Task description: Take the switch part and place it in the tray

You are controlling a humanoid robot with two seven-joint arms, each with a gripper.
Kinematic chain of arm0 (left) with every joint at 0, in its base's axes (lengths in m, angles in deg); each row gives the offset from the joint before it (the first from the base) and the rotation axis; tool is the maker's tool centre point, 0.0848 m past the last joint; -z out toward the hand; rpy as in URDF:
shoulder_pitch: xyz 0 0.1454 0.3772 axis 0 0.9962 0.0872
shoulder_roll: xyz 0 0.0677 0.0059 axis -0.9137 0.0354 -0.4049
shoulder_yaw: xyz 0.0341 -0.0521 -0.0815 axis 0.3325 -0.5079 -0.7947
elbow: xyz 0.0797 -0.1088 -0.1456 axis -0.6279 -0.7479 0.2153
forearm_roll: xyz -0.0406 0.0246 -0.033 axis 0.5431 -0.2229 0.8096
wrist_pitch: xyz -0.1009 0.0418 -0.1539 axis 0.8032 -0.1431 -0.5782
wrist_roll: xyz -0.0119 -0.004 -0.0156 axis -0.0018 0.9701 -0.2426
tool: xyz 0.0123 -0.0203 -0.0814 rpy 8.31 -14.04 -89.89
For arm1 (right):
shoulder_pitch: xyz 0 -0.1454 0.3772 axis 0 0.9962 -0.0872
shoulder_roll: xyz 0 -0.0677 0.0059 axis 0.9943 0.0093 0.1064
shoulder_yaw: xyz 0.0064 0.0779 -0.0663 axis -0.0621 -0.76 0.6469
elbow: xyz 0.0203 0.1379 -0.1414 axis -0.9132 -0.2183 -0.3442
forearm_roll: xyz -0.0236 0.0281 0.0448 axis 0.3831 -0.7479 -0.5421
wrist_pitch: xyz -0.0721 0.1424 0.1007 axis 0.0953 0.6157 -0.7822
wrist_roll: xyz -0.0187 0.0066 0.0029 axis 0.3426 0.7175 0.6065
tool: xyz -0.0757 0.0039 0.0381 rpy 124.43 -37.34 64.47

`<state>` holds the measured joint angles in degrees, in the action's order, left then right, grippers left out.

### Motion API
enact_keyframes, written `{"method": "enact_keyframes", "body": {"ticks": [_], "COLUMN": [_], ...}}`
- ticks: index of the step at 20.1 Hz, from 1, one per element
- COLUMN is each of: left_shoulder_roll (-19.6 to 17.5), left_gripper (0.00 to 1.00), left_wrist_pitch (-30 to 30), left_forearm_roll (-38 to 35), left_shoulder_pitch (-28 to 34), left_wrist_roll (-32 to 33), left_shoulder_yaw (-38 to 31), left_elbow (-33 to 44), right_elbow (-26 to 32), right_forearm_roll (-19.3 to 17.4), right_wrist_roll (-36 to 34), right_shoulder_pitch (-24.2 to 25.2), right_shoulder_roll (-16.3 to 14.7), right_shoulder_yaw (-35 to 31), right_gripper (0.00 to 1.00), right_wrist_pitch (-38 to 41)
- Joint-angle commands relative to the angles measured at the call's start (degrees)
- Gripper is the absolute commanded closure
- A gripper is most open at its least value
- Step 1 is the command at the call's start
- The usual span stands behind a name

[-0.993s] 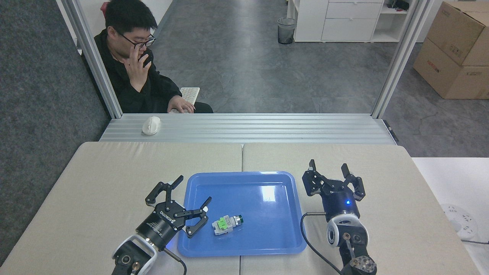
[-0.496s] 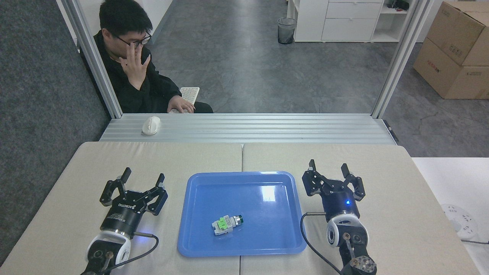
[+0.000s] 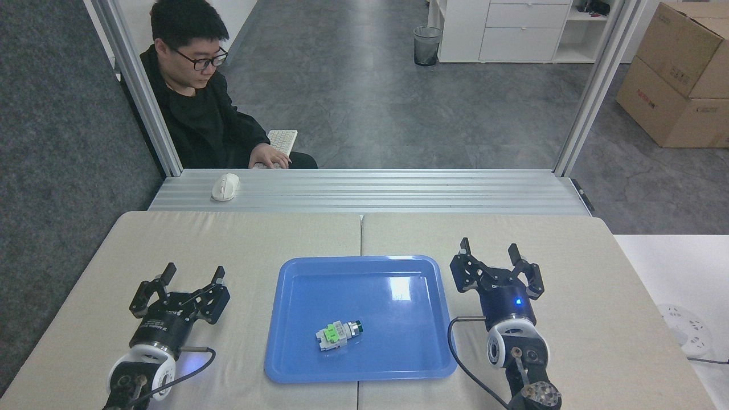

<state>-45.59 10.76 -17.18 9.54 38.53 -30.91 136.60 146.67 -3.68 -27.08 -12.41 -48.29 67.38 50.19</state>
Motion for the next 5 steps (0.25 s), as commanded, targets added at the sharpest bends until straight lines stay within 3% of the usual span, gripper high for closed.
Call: {"method": "enact_keyframes", "body": {"ticks": [1,5], "left_shoulder_roll": [-1.38,-1.12], "left_gripper": [0.02,0.01], "left_wrist_pitch": [-0.49,-0.22], "left_forearm_roll": [1.02,1.37], "left_shoulder_pitch": [-0.15,-0.07], "left_wrist_roll": [0.92,0.83], "left_shoulder_yaw": [-1.92,-2.01], "left_elbow": [4.29,5.18], "right_elbow": [0.00,0.00], "right_forearm_roll": [0.00,0.00], "right_wrist_roll": [0.00,0.00], "right_shoulder_pitch": [0.00,0.00], "right_shoulder_roll": [0.00,0.00], "right_shoulder_yaw": [0.03,-0.06], "right_gripper": [0.00,0.00], "right_wrist_pitch": [0.03,-0.06]}}
